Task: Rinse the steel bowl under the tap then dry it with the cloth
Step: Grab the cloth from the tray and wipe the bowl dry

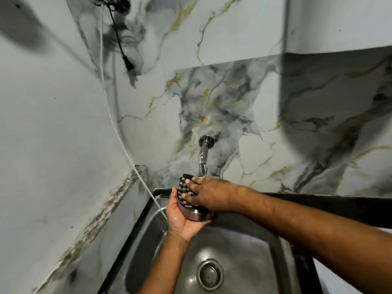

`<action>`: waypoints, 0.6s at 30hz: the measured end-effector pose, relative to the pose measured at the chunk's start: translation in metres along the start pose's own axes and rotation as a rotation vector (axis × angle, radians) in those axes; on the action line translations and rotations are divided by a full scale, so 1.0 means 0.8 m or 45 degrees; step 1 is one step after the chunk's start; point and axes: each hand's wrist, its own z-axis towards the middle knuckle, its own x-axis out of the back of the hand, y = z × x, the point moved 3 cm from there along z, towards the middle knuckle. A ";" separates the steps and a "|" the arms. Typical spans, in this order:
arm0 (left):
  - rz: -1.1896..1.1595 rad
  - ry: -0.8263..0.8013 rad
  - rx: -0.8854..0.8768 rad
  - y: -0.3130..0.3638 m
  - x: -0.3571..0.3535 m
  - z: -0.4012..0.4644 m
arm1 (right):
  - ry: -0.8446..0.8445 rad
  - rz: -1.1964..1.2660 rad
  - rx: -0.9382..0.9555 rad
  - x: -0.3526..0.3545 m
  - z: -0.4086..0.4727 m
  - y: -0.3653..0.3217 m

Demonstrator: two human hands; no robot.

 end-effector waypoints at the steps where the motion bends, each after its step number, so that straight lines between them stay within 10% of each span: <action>1: 0.028 0.028 0.008 0.007 0.004 0.000 | -0.026 -0.077 -0.015 0.006 0.006 -0.002; 10: 0.309 -0.098 0.015 0.049 -0.008 0.003 | -0.199 0.305 -0.185 0.038 -0.007 -0.009; 14: 0.332 -0.183 0.000 0.042 -0.008 0.003 | -0.181 1.410 -0.317 0.026 -0.027 -0.010; 18: 0.340 -0.196 -0.126 0.042 -0.029 0.010 | 0.320 2.680 -0.654 0.011 -0.035 -0.002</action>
